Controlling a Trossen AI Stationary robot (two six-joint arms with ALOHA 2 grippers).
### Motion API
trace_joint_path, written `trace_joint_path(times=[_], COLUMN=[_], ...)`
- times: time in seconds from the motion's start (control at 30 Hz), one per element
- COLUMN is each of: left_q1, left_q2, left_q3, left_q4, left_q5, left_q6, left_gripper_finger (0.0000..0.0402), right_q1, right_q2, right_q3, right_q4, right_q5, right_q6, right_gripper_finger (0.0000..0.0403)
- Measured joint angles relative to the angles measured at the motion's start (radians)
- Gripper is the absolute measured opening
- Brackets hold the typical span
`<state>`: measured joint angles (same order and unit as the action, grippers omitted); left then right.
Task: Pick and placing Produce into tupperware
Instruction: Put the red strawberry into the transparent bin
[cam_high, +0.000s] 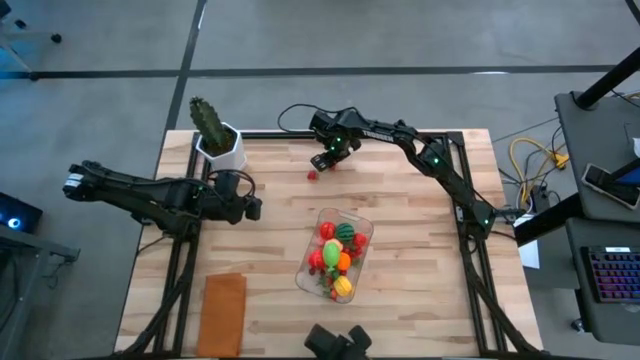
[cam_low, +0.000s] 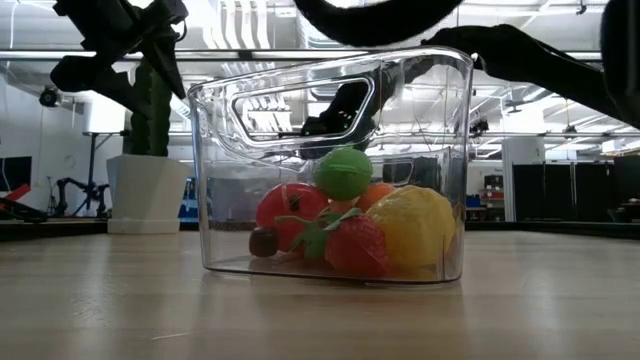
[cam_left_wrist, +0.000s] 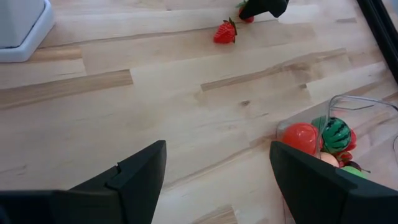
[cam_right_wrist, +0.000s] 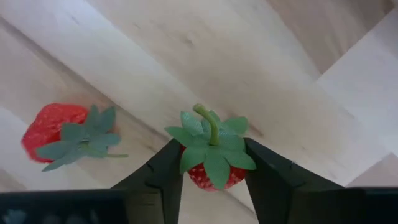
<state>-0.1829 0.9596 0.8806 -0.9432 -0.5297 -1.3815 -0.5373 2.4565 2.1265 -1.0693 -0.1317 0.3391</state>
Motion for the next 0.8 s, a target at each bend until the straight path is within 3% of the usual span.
trace_joint_path(times=[0.27,0.6,0.8], left_q1=[0.0,0.0,0.025], left_q2=[0.0,0.012,0.055], left_q3=[0.0,-0.003,-0.003], left_q4=[0.0,0.067,0.133], left_q5=[0.0,-0.015,-0.053], left_q6=[0.001,0.002,0.002], left_gripper_finger=[0.0271,0.0271,0.0271], right_q1=[0.008,0.129,0.275], right_q2=[-0.036,-0.353,-0.487], right_q3=[-0.003,-0.001,-0.031], right_q4=[-0.034,-0.129,-0.147], right_q5=[-0.035,-0.132,-0.13], right_q6=[-0.003,-0.111,-0.043], right_gripper_finger=[0.0146,0.0137,0.0141])
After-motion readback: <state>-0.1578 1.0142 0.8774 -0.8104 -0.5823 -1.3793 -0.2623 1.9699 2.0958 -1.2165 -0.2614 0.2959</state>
